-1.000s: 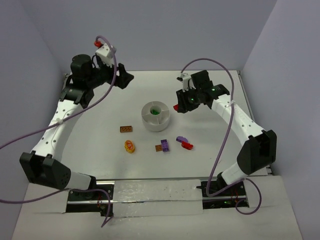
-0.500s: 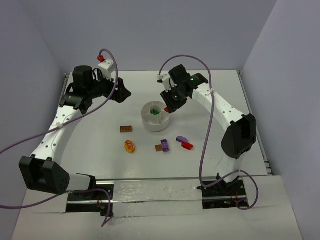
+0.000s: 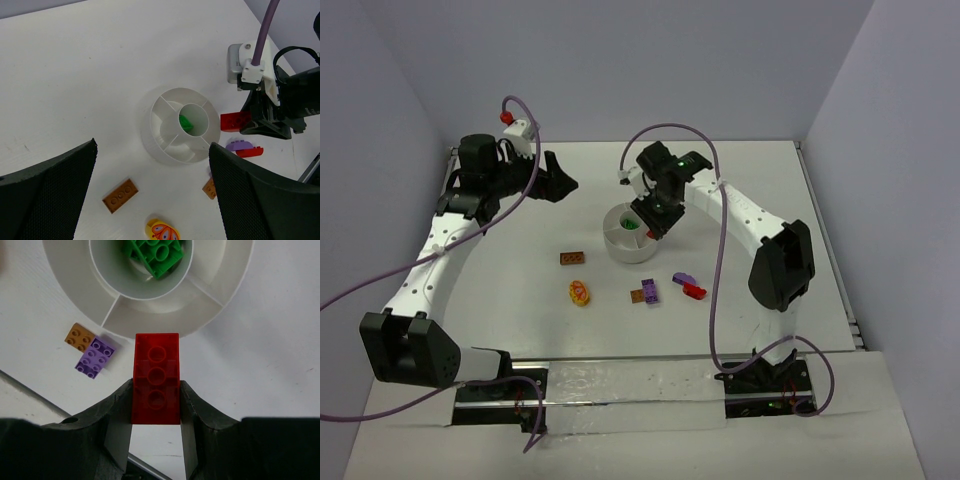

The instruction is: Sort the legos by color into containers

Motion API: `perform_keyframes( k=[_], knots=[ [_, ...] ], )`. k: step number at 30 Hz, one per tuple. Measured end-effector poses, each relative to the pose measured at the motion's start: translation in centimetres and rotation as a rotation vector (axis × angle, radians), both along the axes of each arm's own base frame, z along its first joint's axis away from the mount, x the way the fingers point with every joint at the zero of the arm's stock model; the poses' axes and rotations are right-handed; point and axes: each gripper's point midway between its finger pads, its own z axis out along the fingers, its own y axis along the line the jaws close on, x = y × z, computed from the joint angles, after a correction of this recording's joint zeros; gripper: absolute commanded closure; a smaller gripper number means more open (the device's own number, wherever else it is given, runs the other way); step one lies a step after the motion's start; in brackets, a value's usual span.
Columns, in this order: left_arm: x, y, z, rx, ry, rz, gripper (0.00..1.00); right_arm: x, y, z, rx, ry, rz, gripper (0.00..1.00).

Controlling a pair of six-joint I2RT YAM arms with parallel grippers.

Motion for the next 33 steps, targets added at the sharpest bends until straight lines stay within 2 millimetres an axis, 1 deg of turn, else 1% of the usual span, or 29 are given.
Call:
perform_keyframes(
  k=[5,10,13,18,25,26,27,29,30,31,33],
  knots=[
    [0.0,0.0,0.0,0.005,-0.004,-0.004,0.01,0.6,0.2,-0.2,-0.013,-0.008,-0.003,1.00],
    [0.0,0.1,-0.1,0.012,-0.010,-0.008,0.01,0.8,0.6,-0.5,-0.024,-0.005,0.003,0.91],
    [0.0,0.1,-0.1,0.015,-0.013,-0.010,0.01,0.9,0.9,-0.4,-0.025,-0.011,0.007,0.90],
    [0.0,0.1,-0.2,0.018,-0.012,-0.010,0.01,1.5,1.4,0.0,-0.020,-0.028,0.010,0.81],
    [-0.1,0.1,-0.4,0.019,-0.007,-0.011,0.01,1.7,1.7,-0.7,-0.029,-0.016,0.012,0.73],
    [-0.1,0.1,-0.4,0.019,-0.007,-0.011,0.01,1.7,1.7,-0.8,-0.031,-0.014,0.013,0.70],
    [-0.1,0.1,-0.4,0.019,-0.007,-0.011,0.01,1.7,1.7,-0.9,-0.033,-0.011,0.013,0.64],
    [-0.1,0.1,-0.4,0.018,-0.007,-0.012,0.01,1.7,1.7,-1.0,-0.034,-0.010,0.013,0.52],
    [-0.1,0.1,-0.4,0.018,-0.007,-0.012,0.01,1.8,1.7,-1.0,-0.033,-0.010,0.013,0.44],
    [-0.1,0.1,-0.4,0.018,-0.007,-0.012,0.01,1.8,1.8,-0.9,-0.032,-0.011,0.012,0.39],
    [-0.1,0.1,-0.4,0.018,-0.007,-0.013,0.01,1.9,1.9,-0.8,-0.026,-0.014,0.011,0.33]
  ],
)
